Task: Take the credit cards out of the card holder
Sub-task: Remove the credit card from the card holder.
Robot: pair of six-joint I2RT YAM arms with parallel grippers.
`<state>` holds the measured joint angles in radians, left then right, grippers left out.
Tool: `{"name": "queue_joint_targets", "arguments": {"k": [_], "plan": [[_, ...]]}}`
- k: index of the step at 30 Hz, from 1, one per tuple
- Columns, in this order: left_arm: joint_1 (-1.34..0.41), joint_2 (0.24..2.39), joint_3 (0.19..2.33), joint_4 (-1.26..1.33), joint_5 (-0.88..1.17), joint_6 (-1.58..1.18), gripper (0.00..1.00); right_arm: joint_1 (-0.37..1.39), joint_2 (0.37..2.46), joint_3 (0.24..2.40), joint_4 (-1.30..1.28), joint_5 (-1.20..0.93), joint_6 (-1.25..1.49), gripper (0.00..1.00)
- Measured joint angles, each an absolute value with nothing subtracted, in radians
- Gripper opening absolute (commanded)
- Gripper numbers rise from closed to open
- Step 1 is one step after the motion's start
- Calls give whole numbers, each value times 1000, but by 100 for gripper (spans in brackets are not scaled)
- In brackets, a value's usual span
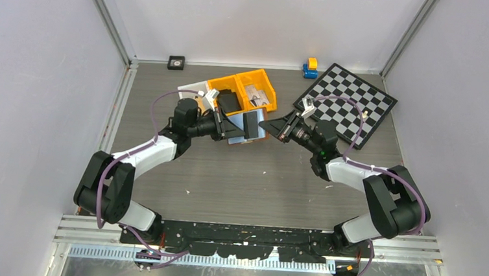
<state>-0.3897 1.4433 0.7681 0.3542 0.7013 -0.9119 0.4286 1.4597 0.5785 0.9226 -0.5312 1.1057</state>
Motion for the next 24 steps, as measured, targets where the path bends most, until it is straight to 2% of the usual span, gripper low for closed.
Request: {"name": "queue_joint_targets", "arguments": {"k": [10, 24], "plan": [[-385, 1462, 768, 358, 696, -912, 8, 397, 1640, 581, 1021, -551, 1192, 1], [-384, 1615, 771, 360, 678, -900, 9, 321, 1927, 612, 1182, -589, 1317, 0]]}}
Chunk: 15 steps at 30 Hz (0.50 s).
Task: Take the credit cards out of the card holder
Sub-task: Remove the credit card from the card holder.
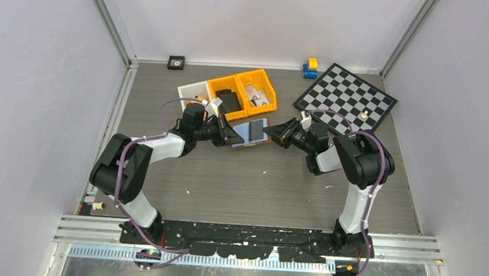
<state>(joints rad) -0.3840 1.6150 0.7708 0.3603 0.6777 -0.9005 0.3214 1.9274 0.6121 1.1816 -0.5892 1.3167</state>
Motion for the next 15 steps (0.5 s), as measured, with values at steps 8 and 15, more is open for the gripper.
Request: {"name": "queue_joint_targets", "arguments": {"k": [8, 15], "plan": [[-384, 1629, 782, 358, 671, -898, 36, 321, 1959, 629, 1251, -590, 1355, 1], [-384, 1655, 782, 388, 675, -916, 36, 321, 1977, 630, 1312, -596, 1393, 0]]}}
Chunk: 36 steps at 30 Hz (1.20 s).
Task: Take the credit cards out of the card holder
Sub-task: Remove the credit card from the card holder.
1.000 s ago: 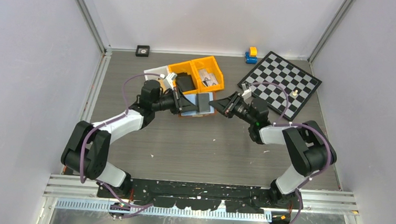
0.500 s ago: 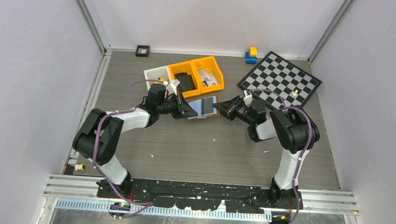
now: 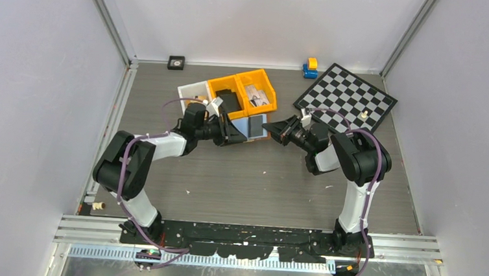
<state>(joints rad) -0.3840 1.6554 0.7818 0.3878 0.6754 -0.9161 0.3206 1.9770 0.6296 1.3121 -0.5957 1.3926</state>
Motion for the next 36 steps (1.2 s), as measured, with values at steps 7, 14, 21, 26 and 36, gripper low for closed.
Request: {"name": "queue_joint_targets", "arguments": {"k": [7, 14, 21, 26, 36], "plan": [[-381, 1668, 782, 421, 694, -939, 35, 321, 1974, 622, 1341, -602, 1407, 0], [-374, 1668, 783, 451, 712, -960, 35, 332, 1969, 622, 1348, -606, 1414, 1], [-373, 1672, 785, 482, 735, -984, 35, 364, 1956, 622, 1354, -610, 1414, 1], [-368, 1672, 785, 490, 749, -997, 30, 376, 1938, 622, 1354, -611, 1413, 1], [-345, 1683, 780, 554, 773, -1048, 0, 377, 1922, 623, 1376, -588, 1417, 1]]}}
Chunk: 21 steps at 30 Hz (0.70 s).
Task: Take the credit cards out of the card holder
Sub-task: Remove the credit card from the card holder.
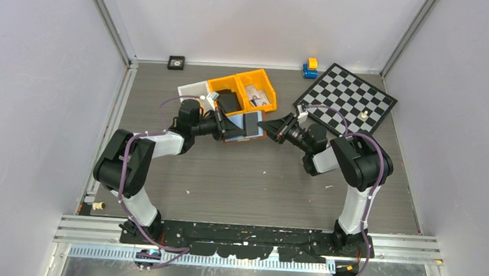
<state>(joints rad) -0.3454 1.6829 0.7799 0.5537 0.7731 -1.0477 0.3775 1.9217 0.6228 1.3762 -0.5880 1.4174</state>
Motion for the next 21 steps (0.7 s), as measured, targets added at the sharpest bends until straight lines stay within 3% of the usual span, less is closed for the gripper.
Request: {"name": "queue_joint_targets", "arguments": {"k": [7, 14, 21], "plan": [[-340, 1683, 779, 570, 785, -1059, 0, 377, 1922, 623, 1377, -585, 1417, 25], [-340, 1683, 778, 575, 787, -1059, 0, 388, 1926, 627, 1376, -606, 1418, 29], [-337, 1682, 778, 579, 788, -1063, 0, 390, 1940, 634, 1351, -614, 1414, 4]]}}
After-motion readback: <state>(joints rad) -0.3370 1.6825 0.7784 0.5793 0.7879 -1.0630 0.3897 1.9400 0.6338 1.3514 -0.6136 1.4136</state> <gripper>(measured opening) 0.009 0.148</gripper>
